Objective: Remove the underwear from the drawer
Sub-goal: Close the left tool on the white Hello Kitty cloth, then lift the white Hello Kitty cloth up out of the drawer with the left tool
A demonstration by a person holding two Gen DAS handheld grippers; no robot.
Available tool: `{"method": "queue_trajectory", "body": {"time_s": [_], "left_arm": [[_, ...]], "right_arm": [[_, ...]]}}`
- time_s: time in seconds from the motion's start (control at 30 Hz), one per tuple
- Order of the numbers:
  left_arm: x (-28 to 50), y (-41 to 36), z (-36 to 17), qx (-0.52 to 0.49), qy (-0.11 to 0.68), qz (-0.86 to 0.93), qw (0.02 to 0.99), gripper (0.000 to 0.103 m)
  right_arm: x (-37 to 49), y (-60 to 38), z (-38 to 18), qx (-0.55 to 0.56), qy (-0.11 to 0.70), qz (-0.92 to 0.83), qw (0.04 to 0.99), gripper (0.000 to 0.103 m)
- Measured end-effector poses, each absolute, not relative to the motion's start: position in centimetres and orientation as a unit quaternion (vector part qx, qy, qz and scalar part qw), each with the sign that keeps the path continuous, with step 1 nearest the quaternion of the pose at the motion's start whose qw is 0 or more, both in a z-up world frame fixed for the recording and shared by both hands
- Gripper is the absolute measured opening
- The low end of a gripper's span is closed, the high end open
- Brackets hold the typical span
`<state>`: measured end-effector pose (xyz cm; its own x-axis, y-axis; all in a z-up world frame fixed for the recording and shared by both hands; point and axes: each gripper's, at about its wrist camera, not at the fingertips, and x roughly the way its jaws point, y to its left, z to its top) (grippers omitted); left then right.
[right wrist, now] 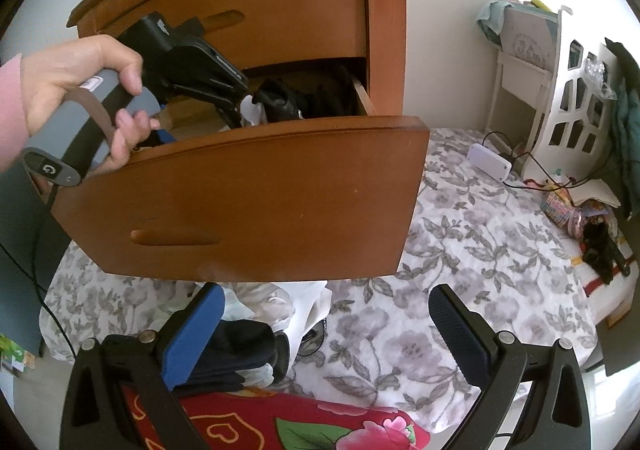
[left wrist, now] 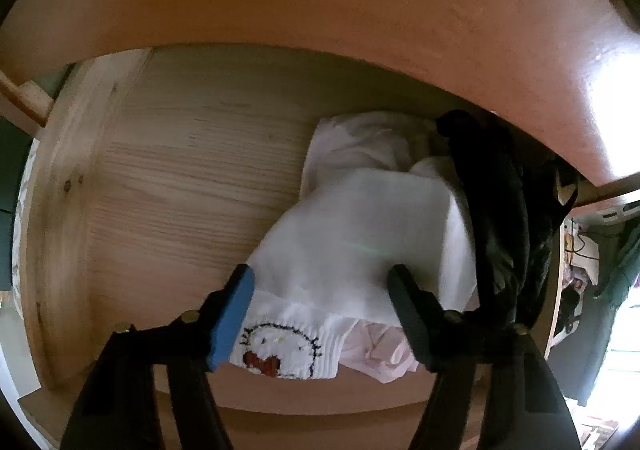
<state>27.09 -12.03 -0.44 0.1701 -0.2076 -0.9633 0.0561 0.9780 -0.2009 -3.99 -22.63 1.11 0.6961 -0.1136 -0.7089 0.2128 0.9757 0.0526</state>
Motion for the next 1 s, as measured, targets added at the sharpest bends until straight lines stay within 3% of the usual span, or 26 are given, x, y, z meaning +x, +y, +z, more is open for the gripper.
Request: {"method": "queue_trajectory", "body": {"time_s": [0.3,0.67,1.0], "left_arm": [[28.0,-13.2,-1.4,-0.049,0.654,-0.103,0.748,0.050],[28.1,-12.4,-1.0,-0.034,0.649,-0.101,0.754,0.018],[26.6,-11.0,-1.2,-0.033,0.632,-0.105,0.768,0.008]], "right_arm": [[-3.9,-22.7,1.0,0.070,0.381,-0.087,0.918,0.103],[-3.9,-22.8,1.0,0.072,0.381,-0.087,0.918,0.103],[-4.0,-22.8,1.0,0.072,0.381,-0.087,0.918,0.103]]}}
